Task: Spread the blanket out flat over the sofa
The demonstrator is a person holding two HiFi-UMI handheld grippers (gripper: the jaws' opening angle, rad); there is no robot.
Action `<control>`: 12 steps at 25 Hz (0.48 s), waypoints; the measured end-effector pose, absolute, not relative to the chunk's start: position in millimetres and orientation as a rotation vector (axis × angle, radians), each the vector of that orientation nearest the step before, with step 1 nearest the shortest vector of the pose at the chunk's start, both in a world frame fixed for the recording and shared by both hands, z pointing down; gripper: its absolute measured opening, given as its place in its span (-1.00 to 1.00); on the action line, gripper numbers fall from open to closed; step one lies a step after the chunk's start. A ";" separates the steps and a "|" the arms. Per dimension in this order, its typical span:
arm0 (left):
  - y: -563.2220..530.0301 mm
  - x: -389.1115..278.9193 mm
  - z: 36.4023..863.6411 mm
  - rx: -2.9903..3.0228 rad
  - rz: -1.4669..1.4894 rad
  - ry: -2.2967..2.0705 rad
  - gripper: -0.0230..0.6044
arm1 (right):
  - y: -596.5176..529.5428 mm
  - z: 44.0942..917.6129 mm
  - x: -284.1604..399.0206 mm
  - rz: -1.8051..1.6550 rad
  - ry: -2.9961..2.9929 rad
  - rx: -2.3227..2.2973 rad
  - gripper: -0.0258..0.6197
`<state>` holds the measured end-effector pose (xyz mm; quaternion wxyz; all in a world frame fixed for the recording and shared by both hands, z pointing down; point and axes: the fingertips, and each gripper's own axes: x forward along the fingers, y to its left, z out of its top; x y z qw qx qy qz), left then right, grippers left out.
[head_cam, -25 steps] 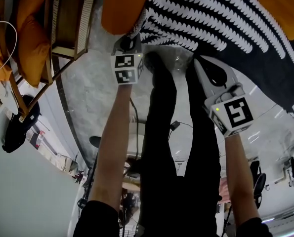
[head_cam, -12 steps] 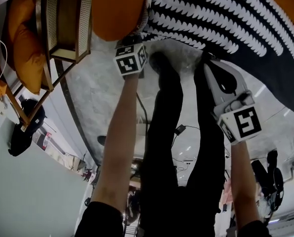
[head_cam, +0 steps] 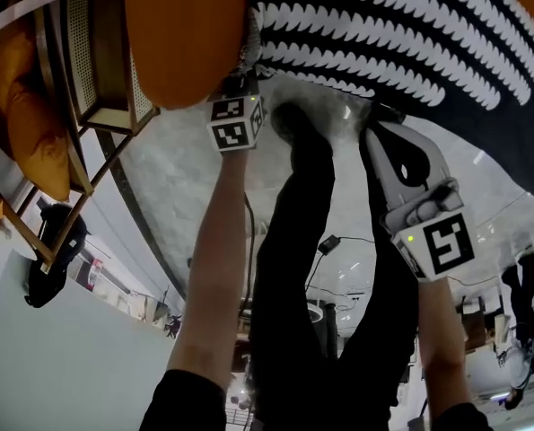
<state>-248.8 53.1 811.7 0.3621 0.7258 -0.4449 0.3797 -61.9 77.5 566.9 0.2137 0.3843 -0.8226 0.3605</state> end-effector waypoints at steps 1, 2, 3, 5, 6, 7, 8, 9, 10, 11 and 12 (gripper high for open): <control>51.6 -245.9 810.3 1.879 0.949 -1.128 -0.88 | 77.0 564.0 -62.6 0.995 -2.272 1.071 -0.91; 49.9 -243.6 810.2 1.883 0.927 -1.114 -0.88 | 76.5 562.9 -62.5 1.003 -2.259 1.075 -0.91; 48.4 -242.2 811.7 1.881 0.912 -1.105 -0.88 | 75.5 563.8 -61.9 1.021 -2.247 1.081 -0.91; 46.1 -241.4 819.7 1.870 0.889 -1.098 -0.88 | 74.2 571.6 -59.5 1.047 -2.236 1.088 -0.91; 45.3 -241.8 824.8 1.864 0.878 -1.096 -0.88 | 73.9 576.9 -57.9 1.042 -2.238 1.088 -0.91; 44.7 -242.8 829.5 1.859 0.866 -1.095 -0.88 | 72.9 581.0 -57.1 1.035 -2.241 1.089 -0.91; 44.2 -243.9 833.3 1.852 0.852 -1.092 -0.88 | 71.3 583.4 -57.2 1.030 -2.242 1.092 -0.91; 43.6 -244.6 836.5 1.845 0.839 -1.088 -0.88 | 69.9 584.6 -57.2 1.026 -2.242 1.092 -0.91; 42.6 -244.8 839.6 1.838 0.830 -1.086 -0.88 | 69.0 586.0 -56.6 1.023 -2.243 1.090 -0.91; 41.2 -244.8 842.7 1.834 0.831 -1.087 -0.88 | 68.9 588.3 -55.0 1.022 -2.246 1.088 -0.91; 39.9 -244.3 845.8 1.832 0.840 -1.091 -0.88 | 69.5 591.3 -52.6 1.024 -2.251 1.090 -0.91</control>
